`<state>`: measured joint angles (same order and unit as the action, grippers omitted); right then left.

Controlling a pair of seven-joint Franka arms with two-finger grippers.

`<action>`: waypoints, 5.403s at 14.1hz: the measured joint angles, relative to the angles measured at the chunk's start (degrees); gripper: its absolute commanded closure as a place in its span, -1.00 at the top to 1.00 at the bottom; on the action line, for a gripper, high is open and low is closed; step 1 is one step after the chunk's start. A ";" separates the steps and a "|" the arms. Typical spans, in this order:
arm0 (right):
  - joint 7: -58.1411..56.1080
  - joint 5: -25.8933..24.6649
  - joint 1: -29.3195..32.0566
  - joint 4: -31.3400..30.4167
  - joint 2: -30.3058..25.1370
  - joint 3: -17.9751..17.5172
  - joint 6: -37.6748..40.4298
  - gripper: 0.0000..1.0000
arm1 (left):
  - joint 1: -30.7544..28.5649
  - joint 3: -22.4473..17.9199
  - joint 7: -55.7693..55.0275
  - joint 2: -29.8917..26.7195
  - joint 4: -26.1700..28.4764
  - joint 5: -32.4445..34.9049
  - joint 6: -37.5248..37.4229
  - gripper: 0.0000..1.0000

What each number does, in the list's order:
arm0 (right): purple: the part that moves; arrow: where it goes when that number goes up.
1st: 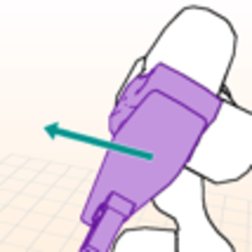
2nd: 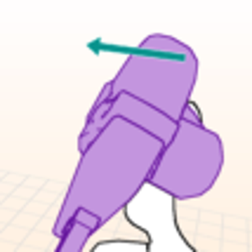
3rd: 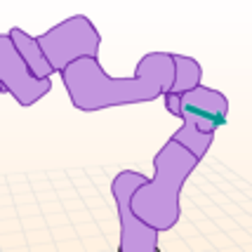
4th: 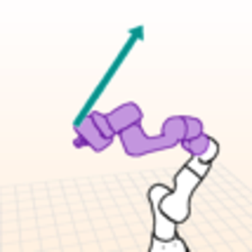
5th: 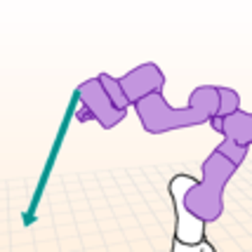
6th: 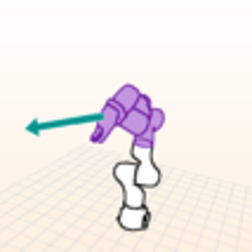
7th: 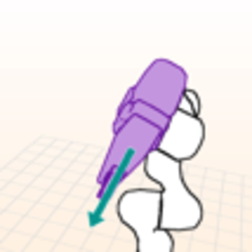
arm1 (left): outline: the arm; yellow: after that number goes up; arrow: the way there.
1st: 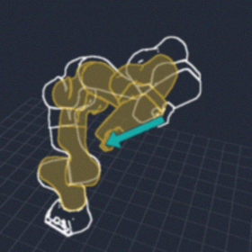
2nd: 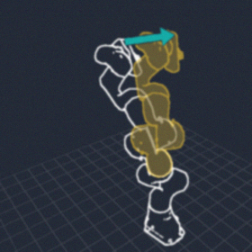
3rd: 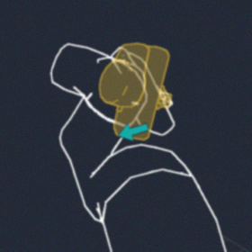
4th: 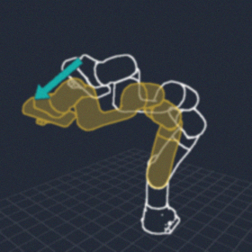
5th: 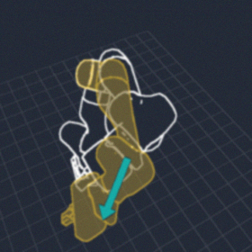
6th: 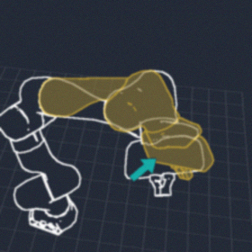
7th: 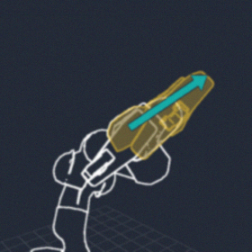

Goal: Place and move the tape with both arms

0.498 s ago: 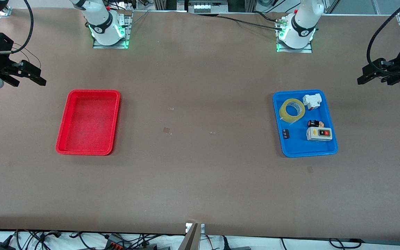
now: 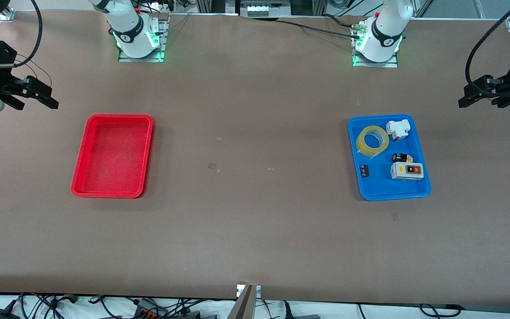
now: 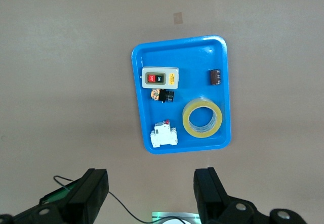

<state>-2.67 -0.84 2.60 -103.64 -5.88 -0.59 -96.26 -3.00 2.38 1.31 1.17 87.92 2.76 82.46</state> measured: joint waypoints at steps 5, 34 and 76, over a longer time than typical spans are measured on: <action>0.00 0.01 -0.03 0.00 0.16 -0.02 -0.37 1.00 | 0.00 0.00 0.00 0.00 0.09 0.00 -0.02 1.00; -0.02 0.58 -0.46 -0.04 0.13 -0.08 -0.73 1.00 | 0.46 2.58 -0.41 11.51 44.06 -1.63 51.61 1.00; -0.02 4.94 0.12 0.43 3.80 1.13 1.08 1.00 | 37.59 -0.26 -60.75 38.84 -6.02 -16.17 33.27 1.00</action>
<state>-2.69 4.10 2.72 -103.22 -2.08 0.54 -95.18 34.58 2.12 -59.44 40.01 81.90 -13.41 115.73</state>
